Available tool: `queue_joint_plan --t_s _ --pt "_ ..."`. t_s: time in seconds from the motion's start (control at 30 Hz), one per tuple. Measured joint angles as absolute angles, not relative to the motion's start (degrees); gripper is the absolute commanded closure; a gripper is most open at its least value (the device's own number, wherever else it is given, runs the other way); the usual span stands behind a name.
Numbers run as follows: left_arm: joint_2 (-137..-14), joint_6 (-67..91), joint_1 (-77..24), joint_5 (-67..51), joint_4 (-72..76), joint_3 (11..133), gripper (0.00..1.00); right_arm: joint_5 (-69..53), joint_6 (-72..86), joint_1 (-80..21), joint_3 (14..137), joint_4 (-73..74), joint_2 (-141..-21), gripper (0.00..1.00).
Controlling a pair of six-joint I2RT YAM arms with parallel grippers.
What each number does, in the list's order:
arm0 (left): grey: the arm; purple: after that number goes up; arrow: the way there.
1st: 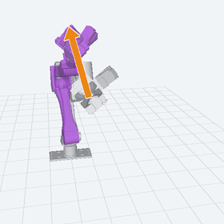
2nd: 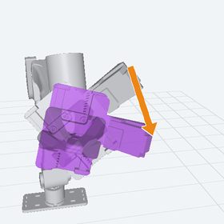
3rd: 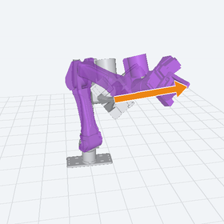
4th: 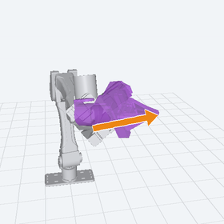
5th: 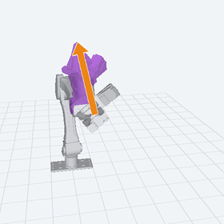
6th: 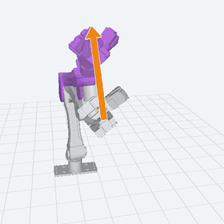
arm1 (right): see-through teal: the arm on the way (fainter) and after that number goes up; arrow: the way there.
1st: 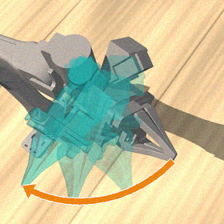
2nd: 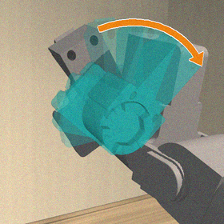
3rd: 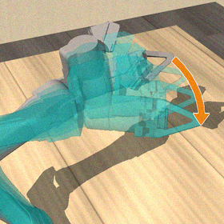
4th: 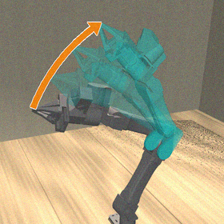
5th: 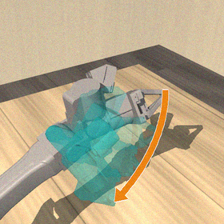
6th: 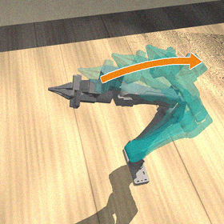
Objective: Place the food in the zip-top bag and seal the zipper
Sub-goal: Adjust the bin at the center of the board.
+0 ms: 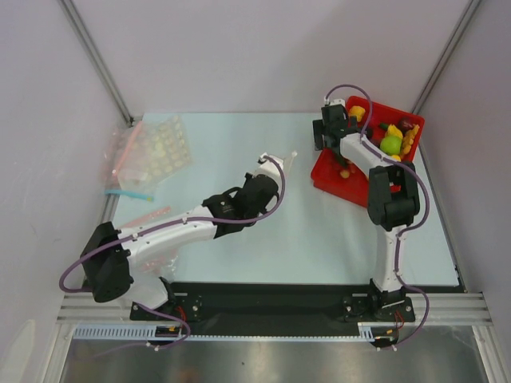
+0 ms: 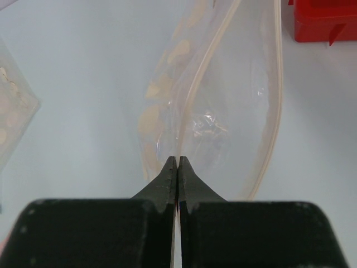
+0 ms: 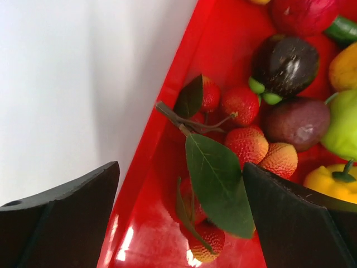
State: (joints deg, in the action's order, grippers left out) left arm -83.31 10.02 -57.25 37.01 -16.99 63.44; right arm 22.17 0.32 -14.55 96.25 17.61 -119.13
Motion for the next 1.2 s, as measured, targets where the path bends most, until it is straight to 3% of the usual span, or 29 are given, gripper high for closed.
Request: queue_joint_plan --t_s 0.17,0.3,0.37,0.47,0.53,0.63,0.87,0.93,1.07,1.2 --pt "-82.1 10.0 -57.3 36.8 -17.0 63.4 1.00 24.2 0.4 -14.3 97.4 20.3 -122.6 0.12" --pt "-81.9 10.0 -57.3 36.7 -17.0 63.4 1.00 24.8 0.4 -12.8 96.4 20.7 -122.8 0.40" --pt "-81.9 10.0 -57.3 36.6 -17.0 63.4 1.00 25.5 0.4 -12.0 94.9 19.7 -122.7 0.37" --pt "-81.9 10.0 -57.3 36.6 -17.0 63.4 1.00 24.7 0.4 -10.9 90.6 16.4 -121.7 0.17" --pt "-81.9 10.0 -57.3 36.6 -17.0 63.4 1.00 24.0 0.1 -10.5 87.9 15.4 -120.3 0.11" --pt "-81.9 10.0 -57.3 36.6 -17.0 63.4 1.00 22.3 -0.1 -11.0 86.4 15.0 -118.2 0.15" --pt "-81.8 10.0 -57.3 36.6 -17.0 63.4 1.00 14.5 -0.6 -12.2 84.6 11.2 -113.1 0.42" --pt "-81.8 10.0 -57.3 36.6 -17.0 63.4 1.00 13.4 -0.6 -12.4 84.7 10.7 -112.7 0.42" --pt "-81.5 10.0 -57.3 36.6 -17.0 63.4 1.00 12.3 0.3 -12.6 86.5 13.0 -113.6 0.26" --pt "-81.4 10.0 -57.3 36.6 -17.0 63.4 1.00 13.3 1.6 -12.3 88.8 14.9 -114.8 0.27"
